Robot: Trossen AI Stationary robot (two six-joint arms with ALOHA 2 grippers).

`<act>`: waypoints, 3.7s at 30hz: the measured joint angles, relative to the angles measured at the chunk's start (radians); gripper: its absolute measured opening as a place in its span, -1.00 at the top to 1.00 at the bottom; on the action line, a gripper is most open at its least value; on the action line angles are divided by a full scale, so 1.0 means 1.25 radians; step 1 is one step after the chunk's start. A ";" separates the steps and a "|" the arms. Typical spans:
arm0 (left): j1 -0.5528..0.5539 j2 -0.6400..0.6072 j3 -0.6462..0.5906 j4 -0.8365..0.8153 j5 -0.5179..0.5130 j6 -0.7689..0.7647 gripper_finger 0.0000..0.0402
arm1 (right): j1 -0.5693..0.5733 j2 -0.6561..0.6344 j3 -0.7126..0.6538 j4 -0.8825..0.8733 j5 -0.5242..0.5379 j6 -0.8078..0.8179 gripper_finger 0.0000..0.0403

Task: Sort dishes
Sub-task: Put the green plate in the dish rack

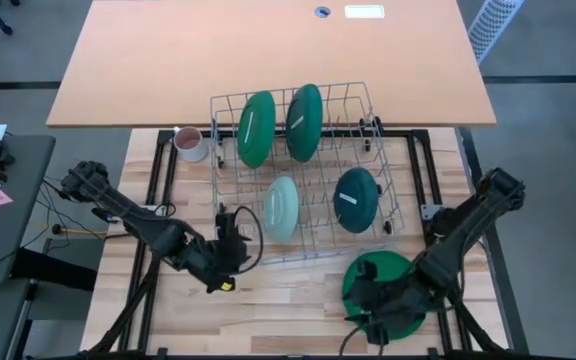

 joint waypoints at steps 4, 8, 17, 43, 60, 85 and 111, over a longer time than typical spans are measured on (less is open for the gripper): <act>-0.037 -0.007 0.004 -0.004 -0.001 -0.038 0.06 | 0.002 0.036 0.000 -0.001 -0.029 0.045 -0.13; -0.066 -0.011 0.009 0.003 -0.006 -0.052 0.06 | 0.001 0.047 0.000 -0.001 -0.040 0.140 -0.13; -0.086 -0.010 0.009 0.008 0.001 -0.104 0.06 | 0.014 0.047 0.000 0.000 0.014 0.242 -0.13; -0.105 -0.011 0.009 0.046 0.146 -0.119 0.06 | -0.016 0.231 0.000 -0.179 -0.102 0.620 -0.13; -0.104 -0.011 0.009 0.069 0.106 -0.063 0.06 | -0.037 0.230 -0.023 -0.121 -0.107 0.678 -0.13; -0.104 -0.011 0.009 0.071 0.104 -0.098 0.06 | -0.092 0.323 -0.023 -0.078 -0.293 0.583 -0.06; -0.104 -0.011 0.009 0.071 0.102 -0.096 0.06 | 0.021 0.323 0.151 -0.132 -0.360 0.517 0.90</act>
